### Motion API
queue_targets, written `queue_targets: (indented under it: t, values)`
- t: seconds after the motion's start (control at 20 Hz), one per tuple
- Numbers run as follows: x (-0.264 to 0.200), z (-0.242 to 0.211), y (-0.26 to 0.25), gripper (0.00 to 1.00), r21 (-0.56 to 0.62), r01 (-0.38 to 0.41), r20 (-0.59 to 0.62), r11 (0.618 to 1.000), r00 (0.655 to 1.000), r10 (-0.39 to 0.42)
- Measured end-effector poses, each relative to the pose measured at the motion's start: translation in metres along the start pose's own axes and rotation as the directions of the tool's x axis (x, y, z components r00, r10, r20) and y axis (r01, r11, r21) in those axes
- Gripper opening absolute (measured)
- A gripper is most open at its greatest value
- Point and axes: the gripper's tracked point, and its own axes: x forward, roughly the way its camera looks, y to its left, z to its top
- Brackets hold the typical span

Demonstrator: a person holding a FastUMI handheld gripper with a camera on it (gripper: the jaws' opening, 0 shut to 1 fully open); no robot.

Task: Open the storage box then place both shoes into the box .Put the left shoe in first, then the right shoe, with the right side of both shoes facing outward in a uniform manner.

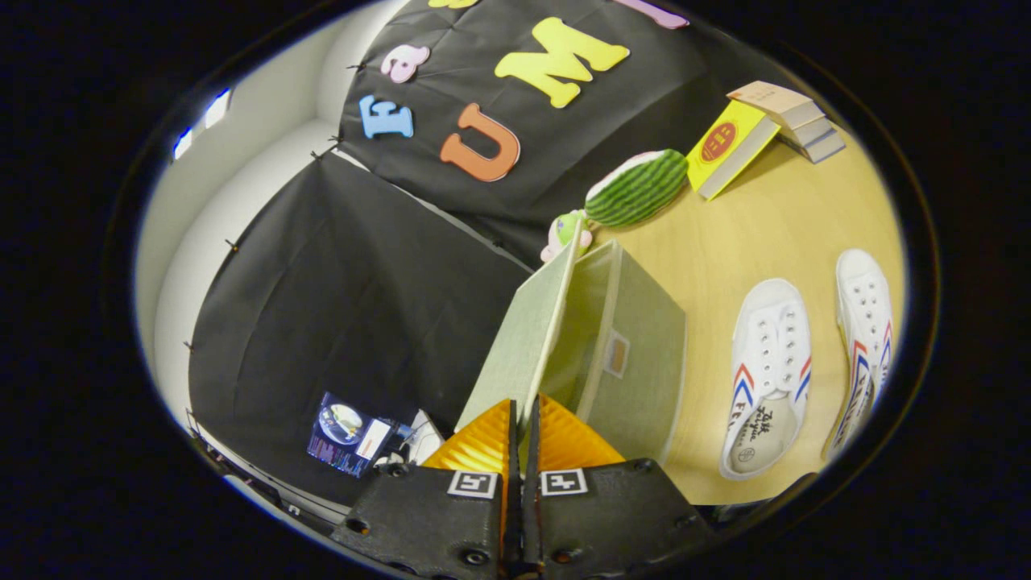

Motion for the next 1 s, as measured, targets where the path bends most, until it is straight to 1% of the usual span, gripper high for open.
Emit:
queue_targets:
  t: [0.15,0.3,0.45,0.7,0.8,1.0]
  values:
    - [0.002,0.013,0.03,0.06,-0.046,-0.025,0.0,0.999,1.0,0.025]
    - [0.01,0.024,0.072,0.06,-0.129,-0.052,-0.007,0.99,0.999,0.051]
    - [0.03,0.026,0.11,0.06,-0.229,-0.06,-0.038,0.972,0.998,0.052]
    - [0.07,0.011,0.162,0.06,-0.349,-0.093,-0.098,0.932,0.993,0.063]
    - [0.085,0.005,0.173,0.08,-0.382,-0.097,-0.115,0.919,0.992,0.057]
    - [0.104,-0.001,0.183,0.18,-0.446,-0.079,-0.117,0.892,0.993,0.03]
